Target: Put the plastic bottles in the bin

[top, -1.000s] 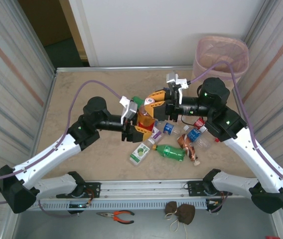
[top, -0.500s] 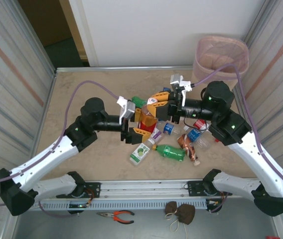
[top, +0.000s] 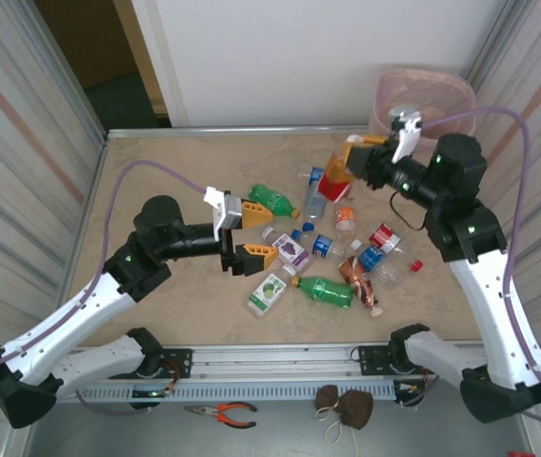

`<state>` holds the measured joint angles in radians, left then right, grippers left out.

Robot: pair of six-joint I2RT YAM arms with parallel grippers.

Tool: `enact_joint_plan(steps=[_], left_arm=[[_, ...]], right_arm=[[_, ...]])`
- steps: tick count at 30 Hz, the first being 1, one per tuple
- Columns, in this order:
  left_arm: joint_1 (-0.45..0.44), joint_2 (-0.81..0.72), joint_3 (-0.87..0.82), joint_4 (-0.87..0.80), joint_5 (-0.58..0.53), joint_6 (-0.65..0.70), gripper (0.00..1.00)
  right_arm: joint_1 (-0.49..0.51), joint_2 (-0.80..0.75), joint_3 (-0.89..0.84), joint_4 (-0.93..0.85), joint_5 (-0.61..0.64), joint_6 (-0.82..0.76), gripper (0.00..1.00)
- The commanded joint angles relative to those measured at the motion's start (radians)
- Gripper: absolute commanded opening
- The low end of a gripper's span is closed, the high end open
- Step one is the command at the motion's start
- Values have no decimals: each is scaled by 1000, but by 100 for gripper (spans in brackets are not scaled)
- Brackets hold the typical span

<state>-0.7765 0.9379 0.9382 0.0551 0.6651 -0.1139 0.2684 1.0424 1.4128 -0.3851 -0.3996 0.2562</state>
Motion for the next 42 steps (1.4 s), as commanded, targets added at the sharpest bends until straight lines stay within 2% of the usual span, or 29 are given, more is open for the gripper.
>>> enact_joint_plan(steps=[1,6,12,13,15,17,23,30,35,42], left_arm=[[0,-17,-6,-20,-27,29,83],[3,-14,-6,-21,-42,28,83],[12,-20,-7,-40,-48,30,83],[17,-21,-8,-40,-47,28,83],[22,-25,-9,-40,-48,26,83],[28,-33,-14,-38,-56,28,83],[69,-45,-36,-47,-84,28,82],[101,-46,-44,-58,-108,28,82],[117,-36,-41,-67,-119,28,82],[142,-45,-74,-62,-140,9,82]], right_arm=[[-120,48,64,-8,40,72,22],[-309,173,146,26,45,206,19],[-413,333,230,133,126,349,18],[-418,360,244,150,147,356,18],[-429,425,292,166,209,376,9],[-440,490,340,174,245,403,5],[-447,646,391,268,351,499,8],[-440,863,572,172,458,578,9],[-406,986,669,136,516,575,11],[-366,1122,728,108,588,559,13]])
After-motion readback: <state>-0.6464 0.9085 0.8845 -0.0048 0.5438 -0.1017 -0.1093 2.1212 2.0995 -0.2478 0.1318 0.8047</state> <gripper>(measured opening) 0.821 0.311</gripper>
